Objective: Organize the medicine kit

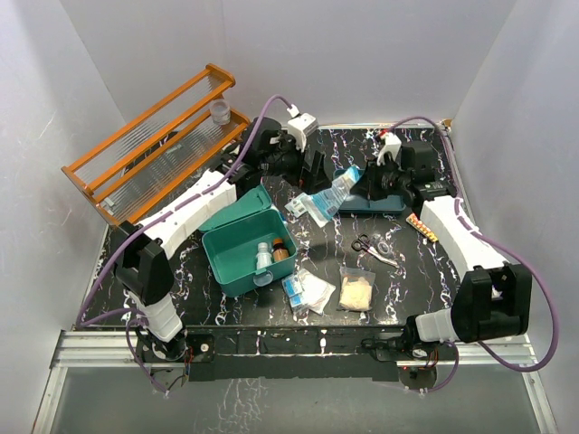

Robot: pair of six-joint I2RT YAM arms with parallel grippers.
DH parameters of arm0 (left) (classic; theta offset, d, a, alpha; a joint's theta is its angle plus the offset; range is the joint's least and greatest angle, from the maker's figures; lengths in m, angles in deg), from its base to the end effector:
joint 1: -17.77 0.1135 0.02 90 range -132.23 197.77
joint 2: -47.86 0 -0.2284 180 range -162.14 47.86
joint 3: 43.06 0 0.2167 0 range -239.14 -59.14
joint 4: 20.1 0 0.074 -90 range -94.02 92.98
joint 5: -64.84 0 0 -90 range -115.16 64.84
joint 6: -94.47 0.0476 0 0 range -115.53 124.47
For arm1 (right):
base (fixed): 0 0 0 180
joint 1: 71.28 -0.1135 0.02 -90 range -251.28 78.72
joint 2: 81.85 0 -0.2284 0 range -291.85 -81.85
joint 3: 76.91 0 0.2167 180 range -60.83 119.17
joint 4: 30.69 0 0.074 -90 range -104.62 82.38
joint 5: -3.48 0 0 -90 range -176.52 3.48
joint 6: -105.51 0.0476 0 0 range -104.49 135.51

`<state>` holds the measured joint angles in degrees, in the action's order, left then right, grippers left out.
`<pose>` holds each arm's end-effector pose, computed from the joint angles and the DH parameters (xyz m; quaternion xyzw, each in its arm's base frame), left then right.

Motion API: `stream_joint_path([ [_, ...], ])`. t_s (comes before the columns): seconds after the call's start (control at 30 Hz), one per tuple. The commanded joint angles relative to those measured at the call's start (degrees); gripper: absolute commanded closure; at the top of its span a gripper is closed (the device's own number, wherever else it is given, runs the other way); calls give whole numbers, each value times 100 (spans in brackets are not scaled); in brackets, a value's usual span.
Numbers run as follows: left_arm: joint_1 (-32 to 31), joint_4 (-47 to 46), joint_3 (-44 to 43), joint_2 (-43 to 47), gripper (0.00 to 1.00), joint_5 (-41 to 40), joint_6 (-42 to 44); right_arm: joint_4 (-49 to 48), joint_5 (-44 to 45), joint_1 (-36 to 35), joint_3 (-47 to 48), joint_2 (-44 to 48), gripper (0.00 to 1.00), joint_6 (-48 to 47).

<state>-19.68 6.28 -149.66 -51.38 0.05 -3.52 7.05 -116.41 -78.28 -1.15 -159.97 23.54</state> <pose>0.2911 -0.2485 0.3285 0.3246 0.7363 -0.3827 0.4540 0.2727 0.0574 0.2538 -0.1009 0.8769 0.2851 0.3735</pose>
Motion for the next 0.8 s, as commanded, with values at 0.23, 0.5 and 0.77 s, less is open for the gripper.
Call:
stream_joint_path([
  [0.23, 188, 1358, -1518, -131, 3, 490, 337, 333, -1729, 28, 2166, -725, 99, -1556],
  [0.5, 310, 1872, -1891, -532, 11, 900, 74, 563, -2252, -35, 2315, -663, 100, -1809],
  [0.77, 490, 2178, -2134, -809, 18, 1431, -622, 493, -2593, -141, 2172, -531, 100, -1766],
])
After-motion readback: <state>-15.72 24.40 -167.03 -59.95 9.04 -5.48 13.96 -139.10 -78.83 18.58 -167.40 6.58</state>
